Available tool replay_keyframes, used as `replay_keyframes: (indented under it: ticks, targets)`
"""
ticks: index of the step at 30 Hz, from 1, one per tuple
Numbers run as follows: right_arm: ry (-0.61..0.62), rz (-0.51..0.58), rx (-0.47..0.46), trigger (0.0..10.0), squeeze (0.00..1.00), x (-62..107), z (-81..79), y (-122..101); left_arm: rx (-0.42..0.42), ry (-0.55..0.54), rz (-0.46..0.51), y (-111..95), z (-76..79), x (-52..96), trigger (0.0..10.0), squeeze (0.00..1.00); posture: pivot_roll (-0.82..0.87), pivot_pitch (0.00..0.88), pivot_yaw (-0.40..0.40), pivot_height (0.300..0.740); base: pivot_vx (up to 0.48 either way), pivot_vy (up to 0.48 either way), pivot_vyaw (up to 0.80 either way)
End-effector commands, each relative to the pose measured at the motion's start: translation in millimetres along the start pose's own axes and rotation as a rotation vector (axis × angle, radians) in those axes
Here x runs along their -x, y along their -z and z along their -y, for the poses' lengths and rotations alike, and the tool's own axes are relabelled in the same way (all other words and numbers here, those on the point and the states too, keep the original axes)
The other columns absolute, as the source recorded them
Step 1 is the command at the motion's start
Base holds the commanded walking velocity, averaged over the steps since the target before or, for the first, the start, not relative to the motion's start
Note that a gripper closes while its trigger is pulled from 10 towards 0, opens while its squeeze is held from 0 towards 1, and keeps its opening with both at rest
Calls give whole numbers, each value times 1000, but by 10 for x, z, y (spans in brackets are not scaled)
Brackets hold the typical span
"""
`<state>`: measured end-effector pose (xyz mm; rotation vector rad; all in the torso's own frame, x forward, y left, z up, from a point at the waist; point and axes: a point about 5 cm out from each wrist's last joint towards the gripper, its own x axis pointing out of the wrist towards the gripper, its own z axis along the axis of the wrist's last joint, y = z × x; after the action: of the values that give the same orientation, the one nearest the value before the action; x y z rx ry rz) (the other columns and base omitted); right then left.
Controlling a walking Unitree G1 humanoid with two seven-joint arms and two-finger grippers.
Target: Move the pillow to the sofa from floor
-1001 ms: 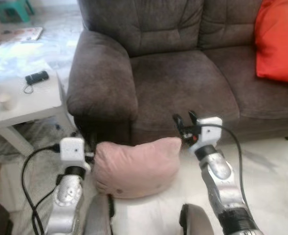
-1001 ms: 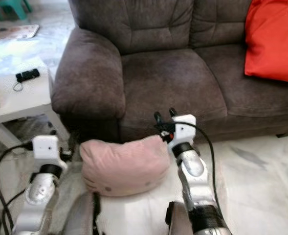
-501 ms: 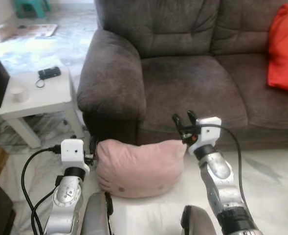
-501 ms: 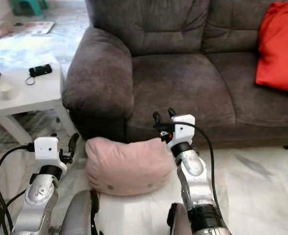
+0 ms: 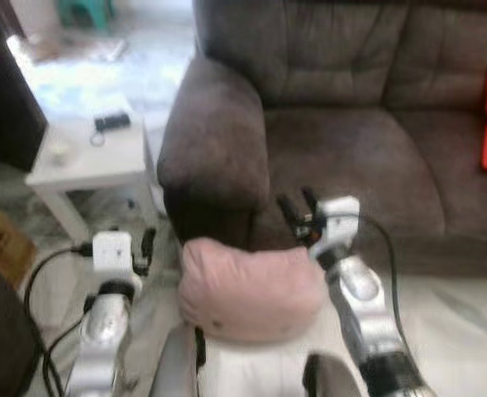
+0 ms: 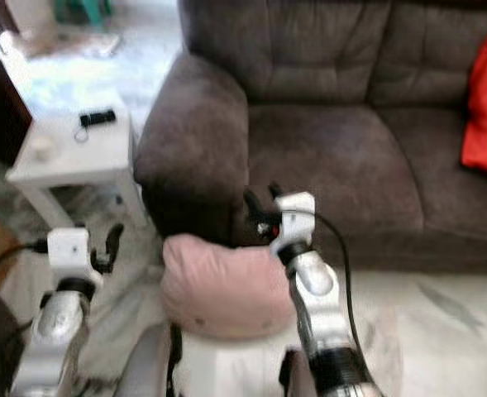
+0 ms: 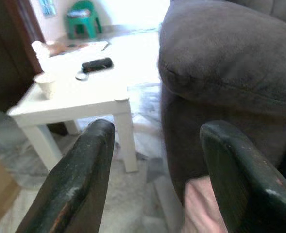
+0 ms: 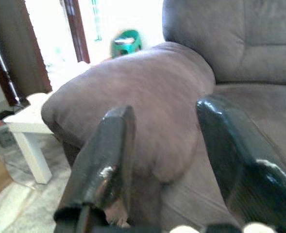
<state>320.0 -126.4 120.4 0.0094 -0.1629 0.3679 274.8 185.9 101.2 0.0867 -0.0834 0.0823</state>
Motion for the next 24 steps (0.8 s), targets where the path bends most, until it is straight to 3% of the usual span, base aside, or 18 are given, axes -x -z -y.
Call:
replay_keyframes:
  ticks: [1, 13, 24]
  targets:
    - [17, -6, -6, 10000, 0, 25, 35, 14, 6, 12, -8, 16, 21, 7, 10000, 0, 49, 81, -32, 539, 0, 0, 0]
    - [7, -11, 19, 10000, 0, 18, 36, 8, 4, 13, -9, 20, 26, 6, 10000, 0, 49, 81, -35, 539, 0, 0, 0]
    - [19, -12, -9, 10000, 0, 19, 29, 24, -5, 19, -3, 9, 31, 2, 10000, 0, 49, 82, -32, 539, 251, 0, 0]
